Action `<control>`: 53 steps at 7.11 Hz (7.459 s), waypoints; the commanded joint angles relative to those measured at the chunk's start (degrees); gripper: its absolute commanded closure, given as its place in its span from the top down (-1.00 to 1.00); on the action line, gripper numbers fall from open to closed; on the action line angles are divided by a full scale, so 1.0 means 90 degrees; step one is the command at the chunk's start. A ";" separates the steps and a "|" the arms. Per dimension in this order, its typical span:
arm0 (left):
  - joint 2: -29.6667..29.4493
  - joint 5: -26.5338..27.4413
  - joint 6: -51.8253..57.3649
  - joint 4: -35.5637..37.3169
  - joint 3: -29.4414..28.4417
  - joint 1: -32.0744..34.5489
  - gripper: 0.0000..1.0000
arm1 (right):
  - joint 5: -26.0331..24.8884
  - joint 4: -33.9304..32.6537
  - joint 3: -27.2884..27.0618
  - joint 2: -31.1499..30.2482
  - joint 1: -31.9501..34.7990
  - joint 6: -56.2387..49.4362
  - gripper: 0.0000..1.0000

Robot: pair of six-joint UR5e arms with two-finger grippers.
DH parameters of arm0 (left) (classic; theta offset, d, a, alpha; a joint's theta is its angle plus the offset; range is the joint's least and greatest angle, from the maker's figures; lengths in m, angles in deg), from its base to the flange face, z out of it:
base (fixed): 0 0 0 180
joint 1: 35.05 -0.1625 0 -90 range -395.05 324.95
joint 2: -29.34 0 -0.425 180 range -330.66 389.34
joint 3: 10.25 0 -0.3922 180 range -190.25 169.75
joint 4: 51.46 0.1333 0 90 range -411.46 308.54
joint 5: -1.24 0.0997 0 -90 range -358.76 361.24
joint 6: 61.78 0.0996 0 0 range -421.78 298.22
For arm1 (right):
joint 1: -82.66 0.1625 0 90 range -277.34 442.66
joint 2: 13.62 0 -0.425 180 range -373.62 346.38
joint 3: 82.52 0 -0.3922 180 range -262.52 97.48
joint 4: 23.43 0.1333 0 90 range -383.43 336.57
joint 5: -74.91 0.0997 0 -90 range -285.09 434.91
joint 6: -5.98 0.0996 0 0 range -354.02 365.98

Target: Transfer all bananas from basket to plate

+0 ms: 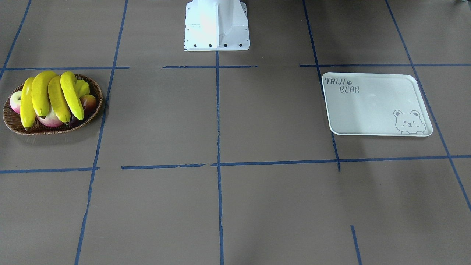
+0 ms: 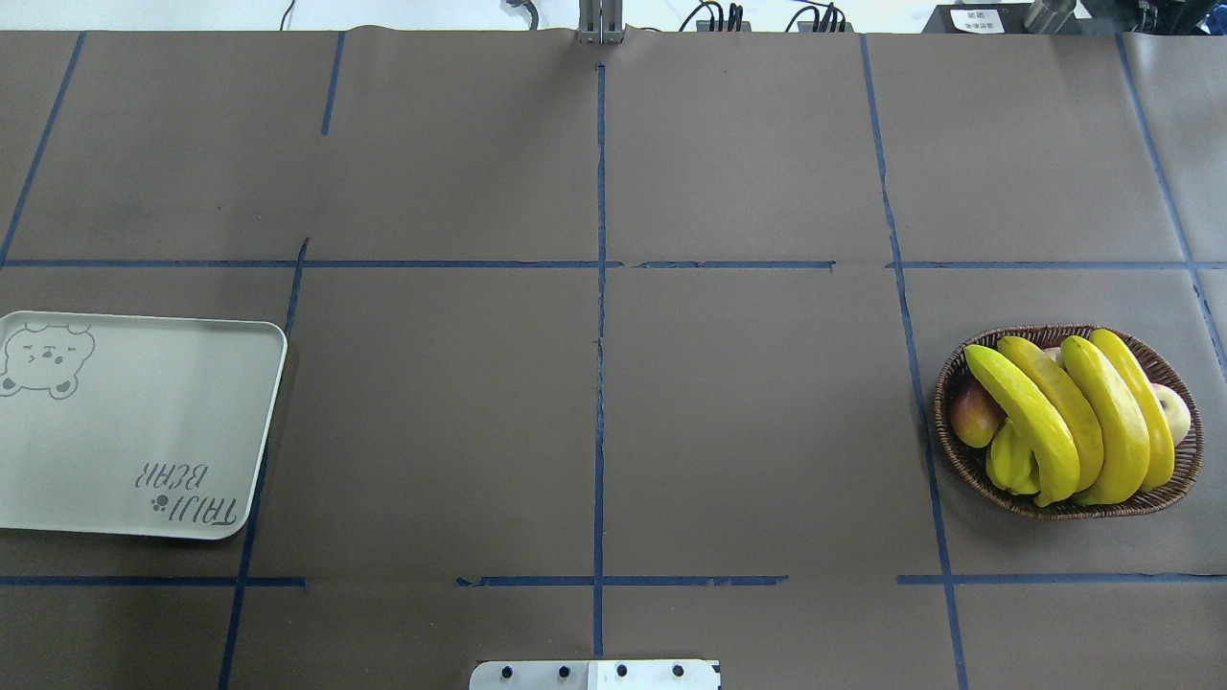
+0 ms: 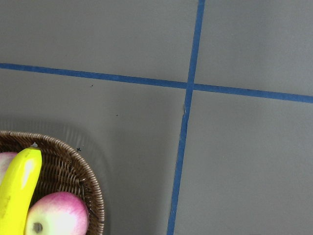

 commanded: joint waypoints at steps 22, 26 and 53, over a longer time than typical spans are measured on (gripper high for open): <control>0.0010 -0.0049 0.0024 -0.0010 0.0055 -0.0005 1.00 | -0.3904 -0.2523 -0.2212 0.1964 -0.5887 0.4019 0.90; 0.0010 -0.0049 0.0015 -0.0010 0.0132 -0.0005 1.00 | -0.4120 -0.2525 -0.1929 0.1836 -0.6045 0.3550 0.06; -0.3669 0.1784 -1.7882 -0.3701 0.1773 -0.5570 1.00 | -0.9461 0.1899 -0.2075 0.4306 -0.7753 1.0591 -0.98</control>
